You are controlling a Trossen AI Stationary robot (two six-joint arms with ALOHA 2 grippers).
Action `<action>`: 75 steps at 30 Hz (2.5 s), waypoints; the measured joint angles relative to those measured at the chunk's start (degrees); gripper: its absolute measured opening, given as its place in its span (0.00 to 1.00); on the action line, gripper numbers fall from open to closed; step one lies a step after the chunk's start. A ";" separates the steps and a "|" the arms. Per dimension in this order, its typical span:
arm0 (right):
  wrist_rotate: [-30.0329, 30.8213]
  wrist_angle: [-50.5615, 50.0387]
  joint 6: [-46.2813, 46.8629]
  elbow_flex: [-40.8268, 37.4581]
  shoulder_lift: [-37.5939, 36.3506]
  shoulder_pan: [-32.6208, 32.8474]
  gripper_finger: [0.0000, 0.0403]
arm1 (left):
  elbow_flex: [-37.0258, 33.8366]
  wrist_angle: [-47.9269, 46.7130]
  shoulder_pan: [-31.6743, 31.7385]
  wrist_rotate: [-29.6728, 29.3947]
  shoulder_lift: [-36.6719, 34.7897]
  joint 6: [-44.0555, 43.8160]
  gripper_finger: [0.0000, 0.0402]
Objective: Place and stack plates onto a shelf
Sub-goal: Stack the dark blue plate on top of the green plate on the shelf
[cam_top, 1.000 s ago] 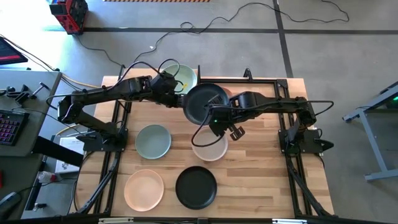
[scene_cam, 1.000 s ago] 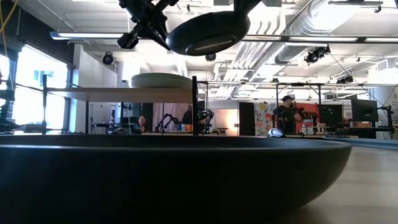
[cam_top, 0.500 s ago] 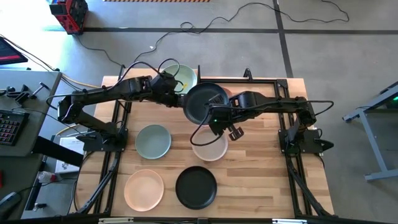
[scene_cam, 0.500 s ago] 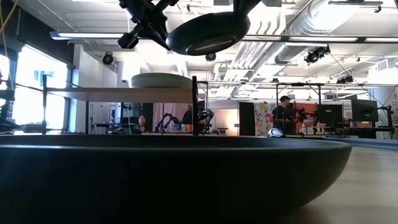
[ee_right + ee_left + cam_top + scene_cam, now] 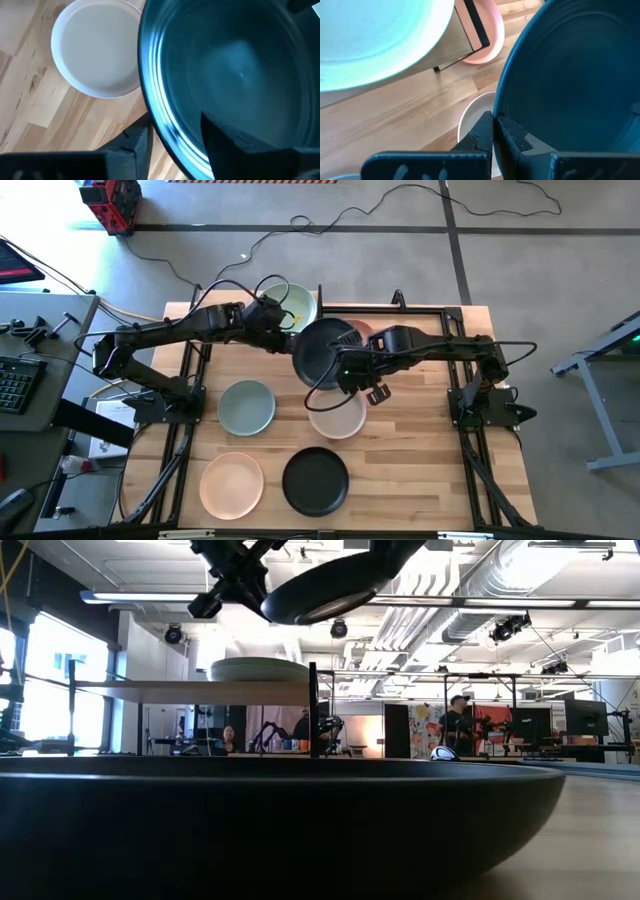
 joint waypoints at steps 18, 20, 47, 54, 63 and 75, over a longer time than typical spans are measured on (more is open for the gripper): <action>3.79 -4.80 7.70 0.00 -0.17 0.04 0.39 | 0.00 -1.21 4.84 1.98 0.00 1.43 0.00; 4.45 -5.29 7.68 0.00 -0.47 0.05 0.39 | 0.00 -1.76 5.67 1.85 0.00 2.10 0.00; 5.44 -4.91 9.17 0.02 -3.56 -0.07 0.39 | 0.02 -7.32 30.96 9.11 -6.58 6.76 0.00; 5.34 -3.66 9.16 0.02 -3.56 -0.64 0.39 | 0.02 -7.40 36.99 12.50 -6.56 10.09 0.00; 4.63 -1.92 10.71 0.02 -3.56 -4.22 0.39 | 0.03 -7.32 38.55 12.39 -6.38 13.32 0.00; 4.26 -0.35 15.39 0.02 -3.54 -9.11 0.39 | 11.87 -11.52 38.53 11.02 -5.15 18.35 0.00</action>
